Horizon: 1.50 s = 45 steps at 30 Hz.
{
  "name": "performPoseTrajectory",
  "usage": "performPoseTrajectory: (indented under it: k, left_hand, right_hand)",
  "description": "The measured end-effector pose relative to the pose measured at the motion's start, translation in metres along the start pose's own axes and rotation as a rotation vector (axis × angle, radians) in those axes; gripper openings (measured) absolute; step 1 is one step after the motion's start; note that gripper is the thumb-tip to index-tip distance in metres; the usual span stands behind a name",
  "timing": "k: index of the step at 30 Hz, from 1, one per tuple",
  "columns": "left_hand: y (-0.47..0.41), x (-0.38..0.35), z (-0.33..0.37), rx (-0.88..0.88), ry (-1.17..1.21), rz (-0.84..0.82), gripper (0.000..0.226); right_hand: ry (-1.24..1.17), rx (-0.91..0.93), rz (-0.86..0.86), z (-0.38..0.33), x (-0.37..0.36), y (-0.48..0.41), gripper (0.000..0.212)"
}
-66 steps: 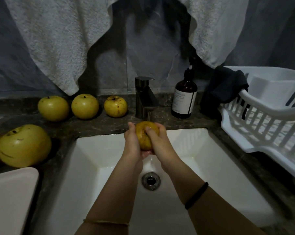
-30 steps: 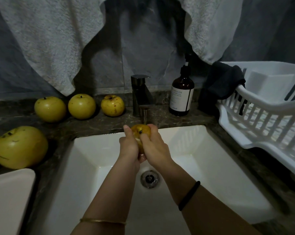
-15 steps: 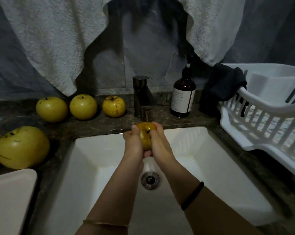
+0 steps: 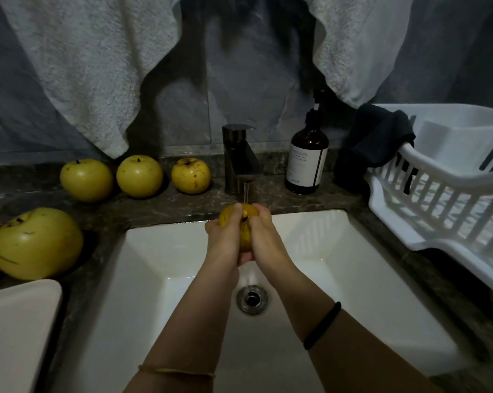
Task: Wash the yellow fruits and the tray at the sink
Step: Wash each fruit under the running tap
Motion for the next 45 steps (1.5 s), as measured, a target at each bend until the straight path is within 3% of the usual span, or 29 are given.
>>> performPoseTrajectory:
  k: [3,9,15,26,33,40,45]
  left_hand:
    - [-0.002,0.000,0.000,-0.012,-0.041,0.003,0.055]
    - [-0.003,-0.002,0.001,0.011,-0.046,-0.025,0.048]
    - [-0.002,0.000,0.000,0.037,-0.001,-0.011,0.046]
    - [0.006,-0.001,0.006,0.149,0.156,-0.047,0.079]
    - [0.005,-0.003,0.005,0.116,0.148,-0.082,0.090]
    - [0.007,-0.001,0.011,0.102,0.236,-0.041,0.079]
    - [0.005,0.000,0.009,0.125,0.266,-0.029,0.085]
  right_hand:
    - [0.051,0.018,0.002,-0.001,0.003,0.003,0.066]
    - [0.115,0.065,0.038,0.003,0.007,0.001,0.047]
    - [0.084,0.101,0.046,0.003,0.004,0.002,0.055]
    - [0.017,0.052,0.115,0.002,0.012,-0.002,0.044]
    - [-0.159,-0.046,0.067,-0.002,0.015,-0.002,0.036]
    - [-0.206,-0.030,-0.039,-0.004,0.016,-0.001,0.020]
    - [-0.205,-0.009,-0.112,-0.005,0.017,0.000,0.037]
Point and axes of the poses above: each hand's wrist, its own y-axis away from the middle knuckle, its own x-axis out of the back of the hand, z = x × y, the point moved 1 cm from there along -y, towards the middle knuckle, and after that the axes turned 11 degrees about -x, right-handed, at the moved point
